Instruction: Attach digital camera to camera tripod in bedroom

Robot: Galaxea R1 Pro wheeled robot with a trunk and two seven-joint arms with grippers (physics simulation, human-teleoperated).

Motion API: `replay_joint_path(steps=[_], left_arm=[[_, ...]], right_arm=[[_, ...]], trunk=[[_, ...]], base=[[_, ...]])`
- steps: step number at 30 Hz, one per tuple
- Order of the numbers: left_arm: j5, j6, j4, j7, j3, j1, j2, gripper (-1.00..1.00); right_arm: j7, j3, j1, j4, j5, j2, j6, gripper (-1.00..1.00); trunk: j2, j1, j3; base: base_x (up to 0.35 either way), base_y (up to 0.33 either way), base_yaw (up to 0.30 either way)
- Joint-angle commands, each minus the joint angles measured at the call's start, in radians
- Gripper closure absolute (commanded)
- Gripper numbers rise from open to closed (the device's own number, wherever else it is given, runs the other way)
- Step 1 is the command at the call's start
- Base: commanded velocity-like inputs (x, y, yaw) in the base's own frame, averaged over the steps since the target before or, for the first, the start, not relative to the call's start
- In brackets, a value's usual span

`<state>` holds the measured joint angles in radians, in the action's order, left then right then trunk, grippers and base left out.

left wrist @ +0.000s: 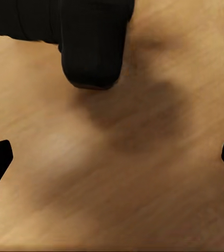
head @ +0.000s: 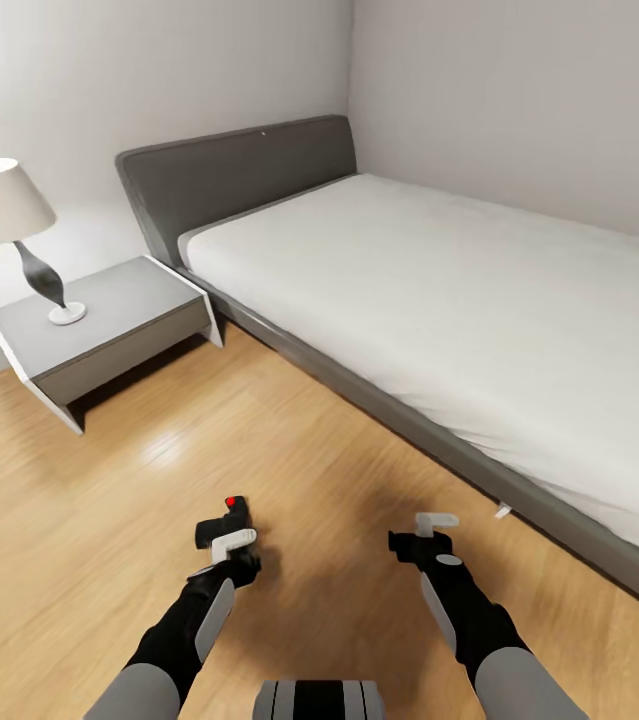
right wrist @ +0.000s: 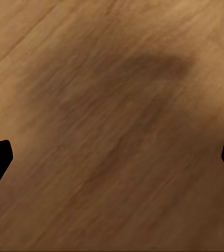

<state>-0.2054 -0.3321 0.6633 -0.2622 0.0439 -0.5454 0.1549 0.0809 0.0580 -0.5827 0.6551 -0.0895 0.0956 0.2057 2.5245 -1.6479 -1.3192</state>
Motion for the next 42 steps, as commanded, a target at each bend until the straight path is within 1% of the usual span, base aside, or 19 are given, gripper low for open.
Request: replay_joint_path(steps=[1, 5, 17, 25, 30, 42], left_arm=[[-0.011, -0.004, 0.002, -0.005, 0.002, 0.0, 0.001, -1.0], [-0.011, -0.004, 0.002, -0.005, 0.002, 0.0, 0.0, -1.0], [-0.011, -0.004, 0.002, -0.005, 0.002, 0.0, 0.001, -1.0], [-0.011, -0.004, 0.002, -0.005, 0.003, 0.0, 0.0, -1.0], [-0.011, -0.004, 0.002, -0.005, 0.004, 0.0, -0.002, -1.0], [-0.009, -0.003, 0.001, -0.006, 0.006, 0.0, -0.006, -1.0]], right_arm=[[-0.001, 0.003, 0.0, 0.001, -0.01, 0.001, 0.006, -1.0], [-0.003, 0.003, 0.0, 0.001, -0.01, 0.001, 0.006, -1.0], [0.0, 0.002, 0.0, 0.001, -0.014, 0.002, 0.006, -1.0], [0.004, 0.003, 0.0, 0.001, -0.009, 0.005, 0.005, -1.0], [0.004, 0.002, 0.0, 0.001, -0.009, 0.008, 0.004, -1.0], [0.003, 0.002, 0.0, 0.0, -0.009, 0.011, 0.004, -1.0]], trunk=[[0.0, 0.0, -0.001], [0.0, 0.0, -0.001], [0.0, 0.0, -0.001], [0.0, 0.0, -0.001], [0.0, 0.0, -0.001], [0.0, 0.0, -0.001]], base=[[0.0, -0.274, 0.0], [0.0, -0.207, 0.0], [0.0, -0.047, 0.0], [0.0, -0.142, 0.02], [0.0, -0.056, 0.185], [0.0, -0.007, 0.266]])
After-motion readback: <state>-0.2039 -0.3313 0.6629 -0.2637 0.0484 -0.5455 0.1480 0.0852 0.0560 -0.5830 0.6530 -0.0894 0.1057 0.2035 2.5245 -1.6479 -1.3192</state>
